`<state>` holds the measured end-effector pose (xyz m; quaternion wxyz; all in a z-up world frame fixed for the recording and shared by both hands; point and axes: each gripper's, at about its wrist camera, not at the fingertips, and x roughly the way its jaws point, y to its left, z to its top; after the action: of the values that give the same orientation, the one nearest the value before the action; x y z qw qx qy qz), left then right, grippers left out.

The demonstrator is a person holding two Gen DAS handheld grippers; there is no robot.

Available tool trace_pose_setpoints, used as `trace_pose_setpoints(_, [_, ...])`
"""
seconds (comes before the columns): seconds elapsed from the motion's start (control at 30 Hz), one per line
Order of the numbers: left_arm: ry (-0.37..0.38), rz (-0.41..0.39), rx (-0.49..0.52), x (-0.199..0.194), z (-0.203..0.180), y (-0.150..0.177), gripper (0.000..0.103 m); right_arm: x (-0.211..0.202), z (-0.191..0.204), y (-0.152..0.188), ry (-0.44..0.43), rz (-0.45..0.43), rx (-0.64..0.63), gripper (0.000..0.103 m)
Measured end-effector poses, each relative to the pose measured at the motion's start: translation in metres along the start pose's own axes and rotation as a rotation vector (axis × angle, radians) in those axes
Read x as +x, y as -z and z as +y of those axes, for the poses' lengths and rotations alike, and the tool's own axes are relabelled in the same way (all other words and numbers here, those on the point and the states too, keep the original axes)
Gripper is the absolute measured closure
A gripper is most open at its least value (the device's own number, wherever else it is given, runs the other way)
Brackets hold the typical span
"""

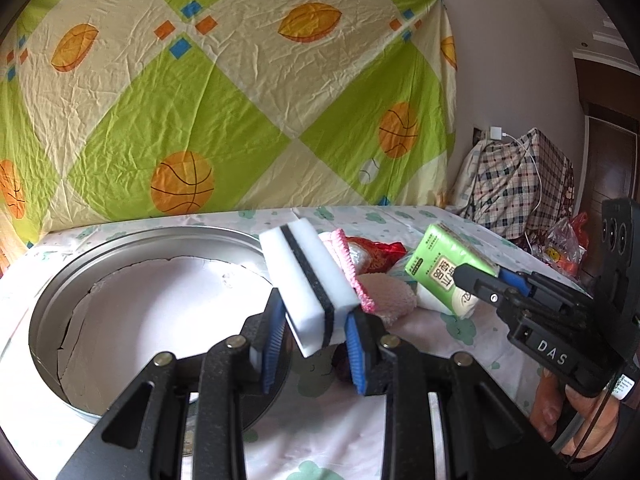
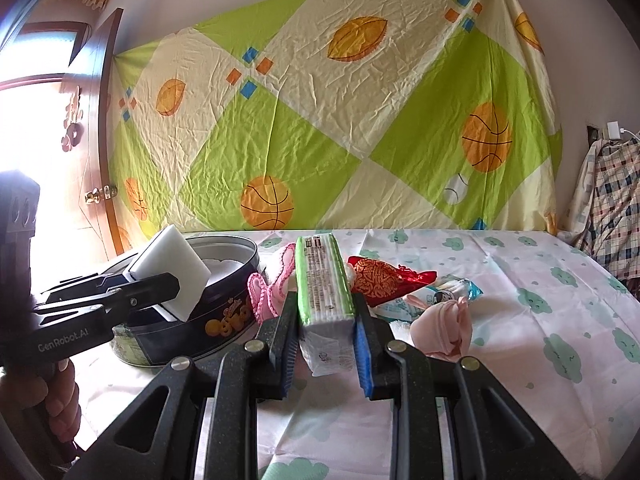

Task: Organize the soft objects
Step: 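Carry the sponge with the left tool while the right tool carries the tissue pack over the tin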

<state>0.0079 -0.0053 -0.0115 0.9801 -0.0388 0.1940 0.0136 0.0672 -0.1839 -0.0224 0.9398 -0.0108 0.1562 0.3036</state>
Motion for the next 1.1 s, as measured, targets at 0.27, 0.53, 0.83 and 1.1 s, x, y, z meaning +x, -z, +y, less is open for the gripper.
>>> trace_pose_setpoints(0.27, [-0.026, -0.02, -0.012, -0.005, 0.01, -0.001, 0.075, 0.004, 0.01, -0.004, -0.018, -0.004, -0.015, 0.076])
trace_pose_setpoints(0.53, [-0.061, -0.046, -0.025, -0.011, 0.025, 0.0, 0.075, 0.008, 0.021, -0.005, -0.036, -0.008, -0.031, 0.076])
trace_pose_setpoints(0.83, [-0.088, -0.062, -0.045, -0.018, 0.045, 0.001, 0.075, 0.012, 0.041, -0.011, -0.062, -0.017, -0.061, 0.076])
trace_pose_setpoints(1.1, [-0.112, -0.064, -0.061, -0.022, 0.06, 0.0, 0.075, 0.02, 0.059, -0.016, -0.096, -0.01, -0.081, 0.076])
